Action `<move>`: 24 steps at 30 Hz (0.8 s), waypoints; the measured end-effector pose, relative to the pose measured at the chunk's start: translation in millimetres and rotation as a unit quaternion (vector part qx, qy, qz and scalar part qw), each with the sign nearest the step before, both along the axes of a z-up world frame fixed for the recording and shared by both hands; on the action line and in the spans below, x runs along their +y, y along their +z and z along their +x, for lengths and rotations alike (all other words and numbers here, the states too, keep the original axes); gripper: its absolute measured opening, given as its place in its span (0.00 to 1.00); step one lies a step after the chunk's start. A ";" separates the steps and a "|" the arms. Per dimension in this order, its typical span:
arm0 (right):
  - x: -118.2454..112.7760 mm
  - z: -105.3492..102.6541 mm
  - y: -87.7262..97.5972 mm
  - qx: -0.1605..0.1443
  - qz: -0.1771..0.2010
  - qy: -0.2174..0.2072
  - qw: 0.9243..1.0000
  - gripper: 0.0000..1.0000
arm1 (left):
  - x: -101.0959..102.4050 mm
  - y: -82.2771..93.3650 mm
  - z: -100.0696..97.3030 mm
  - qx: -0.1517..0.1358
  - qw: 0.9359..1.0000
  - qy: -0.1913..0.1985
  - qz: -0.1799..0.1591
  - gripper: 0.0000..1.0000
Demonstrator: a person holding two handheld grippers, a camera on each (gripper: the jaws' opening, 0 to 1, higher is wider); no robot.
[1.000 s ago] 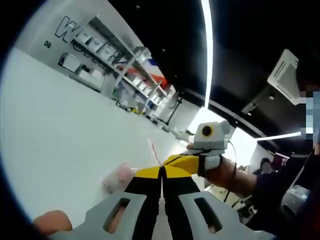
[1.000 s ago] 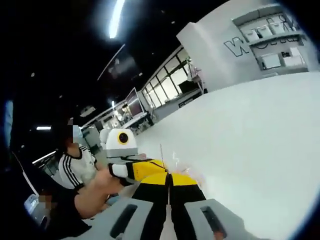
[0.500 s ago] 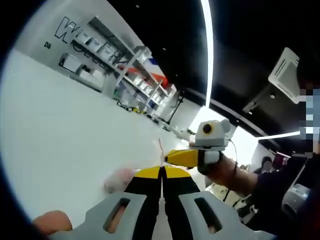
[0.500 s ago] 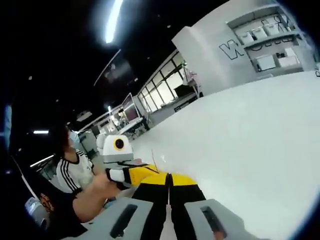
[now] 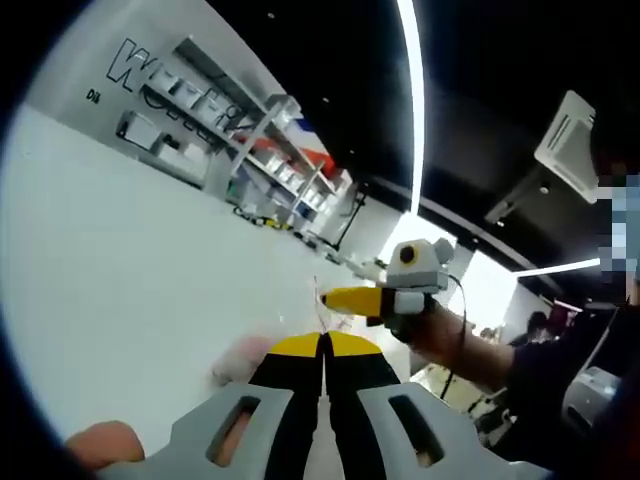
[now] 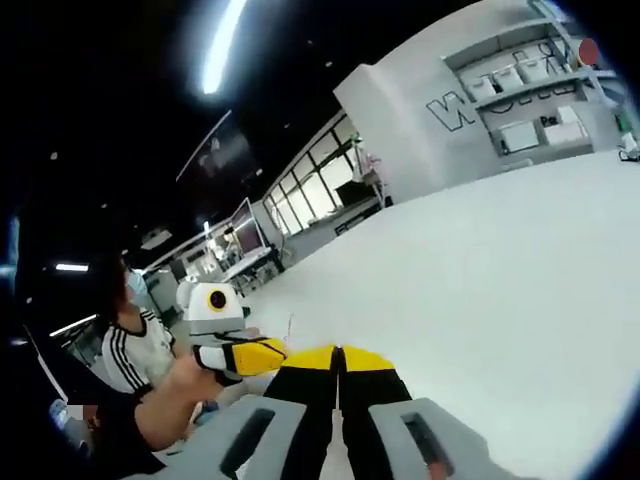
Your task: Open the resealable bag by pulling the two sides of the seal apart until the entire bag opening is separated and visibly accessible.
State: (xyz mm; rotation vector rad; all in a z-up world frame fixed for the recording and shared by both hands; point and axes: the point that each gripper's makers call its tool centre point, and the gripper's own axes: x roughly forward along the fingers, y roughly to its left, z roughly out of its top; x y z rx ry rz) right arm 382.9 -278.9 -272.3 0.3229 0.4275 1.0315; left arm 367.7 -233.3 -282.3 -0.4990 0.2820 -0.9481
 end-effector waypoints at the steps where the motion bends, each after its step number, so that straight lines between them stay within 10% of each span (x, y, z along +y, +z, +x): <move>1: -1.8 1.4 0.2 -0.001 -0.001 -0.003 1.000 0.00 | 0.3 0.4 -0.1 -0.001 1.000 0.000 0.000 0.00; 24: -7.0 5.8 1.2 0.001 0.004 -0.011 1.000 0.00 | 1.7 2.0 1.4 -0.003 1.000 0.005 -0.002 0.00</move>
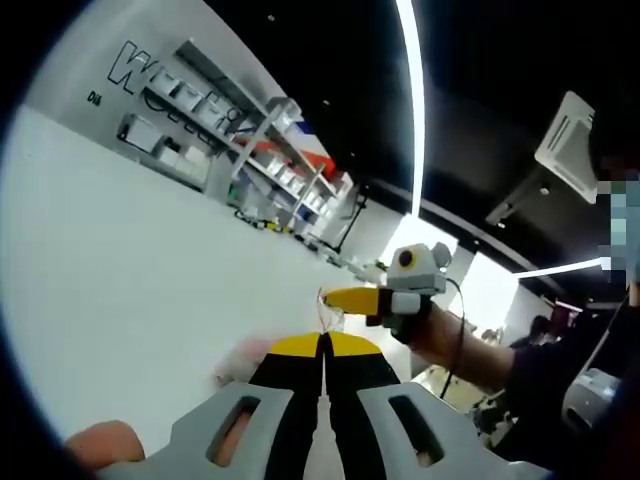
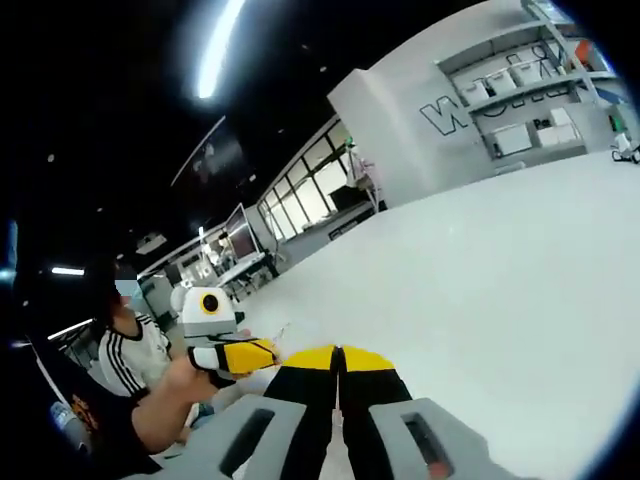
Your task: Open the resealable bag by pulling the two sides of the seal apart until the entire bag opening is separated and visibly accessible.
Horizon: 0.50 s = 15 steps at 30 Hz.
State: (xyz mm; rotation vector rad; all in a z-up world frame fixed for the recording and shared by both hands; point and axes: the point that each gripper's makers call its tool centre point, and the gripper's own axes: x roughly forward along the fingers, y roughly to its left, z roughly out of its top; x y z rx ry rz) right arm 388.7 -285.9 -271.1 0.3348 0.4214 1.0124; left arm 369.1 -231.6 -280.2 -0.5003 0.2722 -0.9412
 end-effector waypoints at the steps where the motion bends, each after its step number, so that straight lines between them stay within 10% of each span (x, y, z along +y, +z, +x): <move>1: 0.0 -0.1 0.1 0.000 0.000 0.000 1.000 0.00 | 0.2 -0.1 0.2 0.000 1.000 0.000 -0.001 0.01; 15: 3.0 -4.1 2.4 0.001 0.004 0.005 1.000 0.00 | 2.5 -2.0 2.0 -0.019 1.000 0.005 0.012 0.22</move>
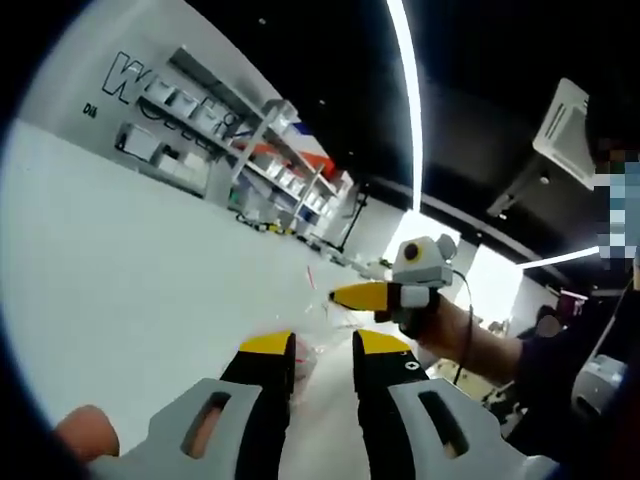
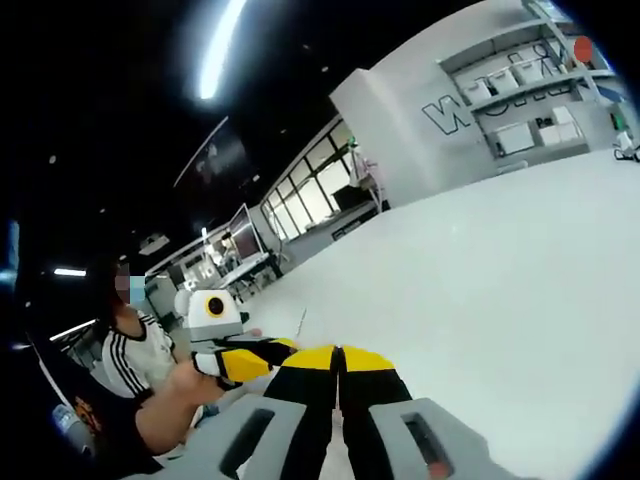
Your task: Open the resealable bag by pulling the two sides of the seal apart until the entire bag opening is separated and visibly accessible.
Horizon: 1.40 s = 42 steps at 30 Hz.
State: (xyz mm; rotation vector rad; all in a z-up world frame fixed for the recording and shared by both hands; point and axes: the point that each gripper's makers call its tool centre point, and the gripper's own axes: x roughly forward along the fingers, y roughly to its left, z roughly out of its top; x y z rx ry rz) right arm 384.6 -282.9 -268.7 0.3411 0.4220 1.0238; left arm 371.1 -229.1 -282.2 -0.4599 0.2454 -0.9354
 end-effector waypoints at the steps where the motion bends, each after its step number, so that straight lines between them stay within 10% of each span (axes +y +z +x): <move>1: 0.2 -0.1 0.3 0.000 0.000 0.001 1.000 0.00 | 0.1 0.9 0.2 -0.001 1.000 0.000 -0.001 0.21; 42: 2.1 -2.4 1.3 0.030 0.027 0.004 0.999 0.00 | 25.3 -3.0 1.3 -0.111 0.989 0.028 0.093 0.45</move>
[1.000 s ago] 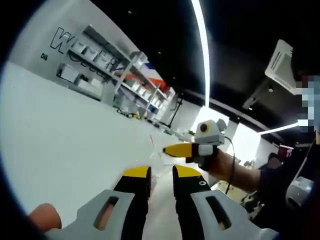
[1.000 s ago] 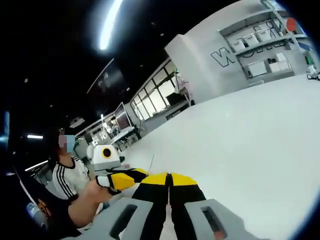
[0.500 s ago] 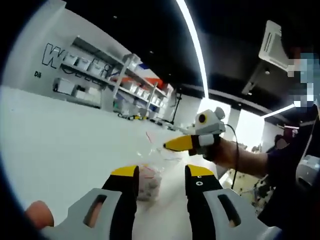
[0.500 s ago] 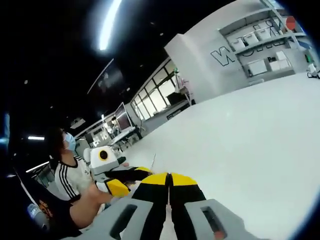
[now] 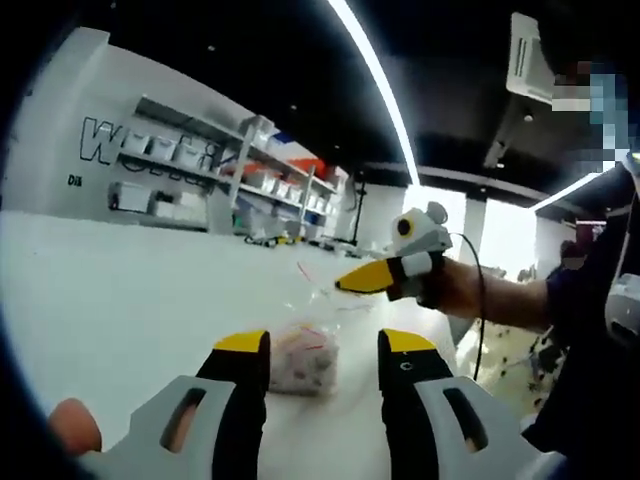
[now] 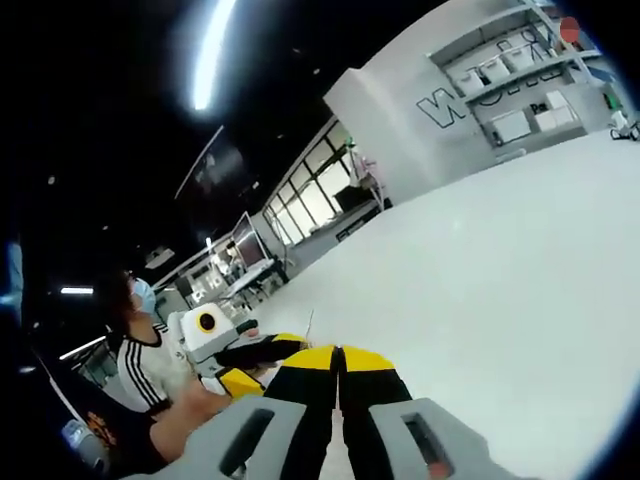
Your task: Open the resealable bag by pulling the two sides of the seal apart until the entire bag opening is separated and visibly accessible.
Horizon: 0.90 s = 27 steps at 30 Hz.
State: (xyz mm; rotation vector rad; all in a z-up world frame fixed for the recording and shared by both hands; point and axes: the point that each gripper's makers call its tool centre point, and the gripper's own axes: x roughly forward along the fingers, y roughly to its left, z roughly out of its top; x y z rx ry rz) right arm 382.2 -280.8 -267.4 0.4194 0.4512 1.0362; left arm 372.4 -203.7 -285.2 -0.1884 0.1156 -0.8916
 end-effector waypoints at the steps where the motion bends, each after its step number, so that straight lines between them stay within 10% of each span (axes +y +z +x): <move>1: -0.1 0.6 0.2 0.001 0.000 0.000 1.000 0.00 | 0.6 -0.4 0.2 -0.003 1.000 0.000 0.001 0.46; 16: -0.3 1.7 0.5 0.007 0.006 -0.001 1.000 0.00 | -1.0 -10.7 -7.0 -0.010 0.999 -0.004 0.042 0.64; 22: 0.8 1.9 1.0 0.010 0.009 0.000 1.000 0.00 | -4.5 -18.0 -15.3 -0.013 0.998 -0.009 0.061 0.97; 27: 0.4 2.7 1.3 0.015 0.013 0.000 1.000 0.00 | -0.5 -27.1 -18.2 0.000 0.997 -0.006 0.073 0.98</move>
